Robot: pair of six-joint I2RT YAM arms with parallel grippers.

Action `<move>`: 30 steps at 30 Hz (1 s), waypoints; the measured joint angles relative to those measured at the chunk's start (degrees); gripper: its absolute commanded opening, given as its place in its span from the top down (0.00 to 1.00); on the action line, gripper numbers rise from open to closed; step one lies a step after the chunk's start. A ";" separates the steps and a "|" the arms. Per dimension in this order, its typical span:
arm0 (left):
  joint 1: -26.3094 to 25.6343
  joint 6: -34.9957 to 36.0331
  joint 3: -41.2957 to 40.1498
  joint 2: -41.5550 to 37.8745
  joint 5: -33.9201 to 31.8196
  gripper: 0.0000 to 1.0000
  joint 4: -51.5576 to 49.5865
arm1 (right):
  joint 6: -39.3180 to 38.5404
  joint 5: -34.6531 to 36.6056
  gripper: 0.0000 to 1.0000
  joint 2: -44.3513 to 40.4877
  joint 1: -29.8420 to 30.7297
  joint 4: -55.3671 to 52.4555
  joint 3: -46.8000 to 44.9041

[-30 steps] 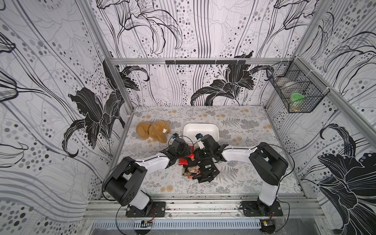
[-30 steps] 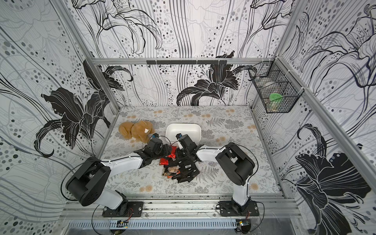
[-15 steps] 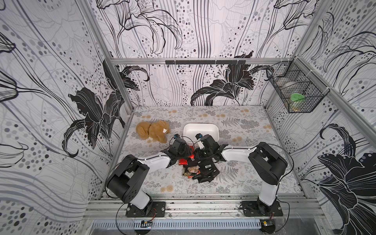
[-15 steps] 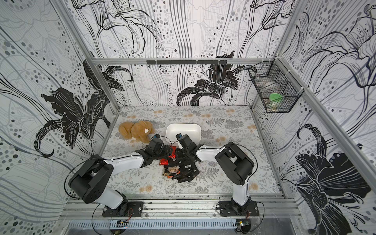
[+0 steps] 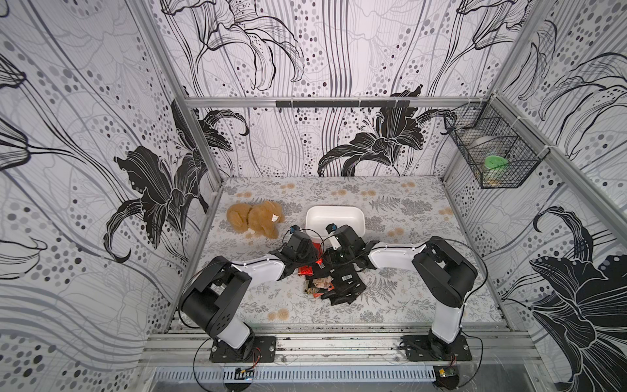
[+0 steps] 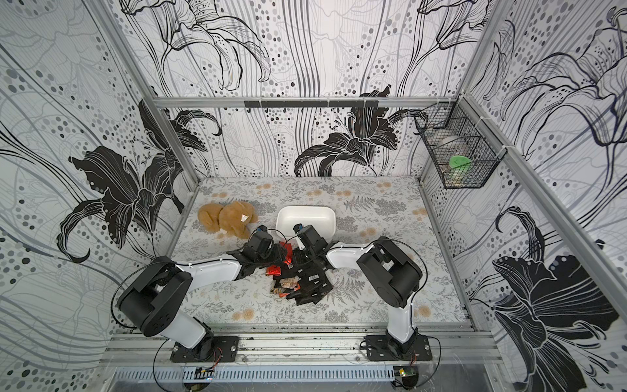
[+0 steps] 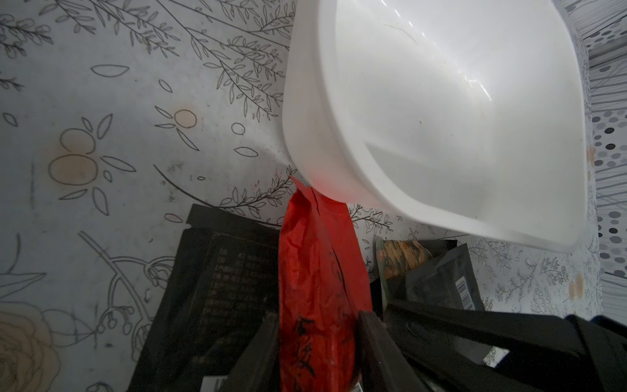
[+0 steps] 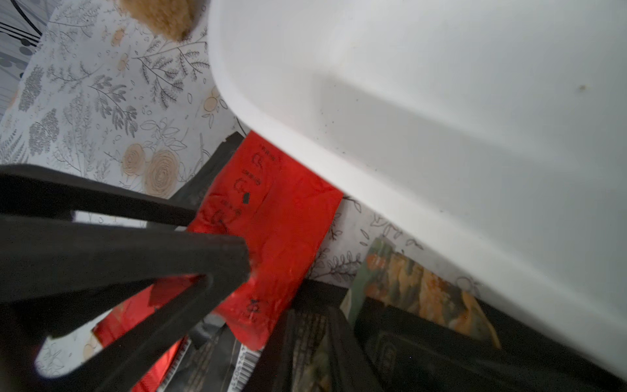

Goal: Put the tea bags into the storage box
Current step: Pick up the tea bag from the center of the board.

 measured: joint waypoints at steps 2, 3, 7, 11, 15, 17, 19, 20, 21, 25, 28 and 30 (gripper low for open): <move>0.00 -0.28 -0.11 0.00 0.17 0.67 0.15 | 0.00 0.00 0.78 0.00 0.00 0.00 0.00; 0.00 -0.46 -0.15 0.00 0.31 0.69 0.22 | 0.00 0.00 0.77 0.00 0.00 0.00 0.00; 0.00 -0.90 -0.37 -0.15 0.87 0.74 0.46 | 0.00 -0.04 0.77 0.00 0.00 0.02 0.00; -0.04 -1.46 -1.36 -1.64 1.46 0.78 0.59 | -0.02 -0.04 0.78 -0.02 0.00 0.04 0.00; -0.39 -2.05 -2.82 -4.72 1.62 0.84 0.26 | -0.04 0.02 0.77 -1.14 0.00 0.37 -1.18; -0.42 -2.25 -3.76 -6.93 1.57 0.88 -0.04 | -0.13 0.70 0.77 -2.84 0.00 0.66 -2.78; -0.46 -2.58 -4.83 -9.84 1.51 0.92 -0.83 | -0.26 2.23 0.77 -5.55 0.00 0.74 -4.72; -0.46 -2.69 -5.29 -11.28 1.42 0.94 -1.31 | -0.26 3.13 0.77 -6.80 0.00 0.87 -5.51; -0.46 -2.82 -5.86 -13.14 1.29 0.96 -1.88 | -0.24 4.35 0.77 -8.46 0.00 1.18 -6.51; -0.50 -2.75 -7.17 -20.04 -0.11 1.00 -5.57 | -0.22 10.21 0.76 -15.80 0.00 1.90 -10.47; -0.63 -2.36 -7.23 -25.31 -1.92 1.00 -10.12 | 0.02 15.82 0.75 -21.49 0.00 2.21 -13.53; -0.72 -1.88 -6.69 -28.41 -3.37 1.00 -13.81 | 0.39 19.85 0.74 -25.05 0.00 2.25 -15.34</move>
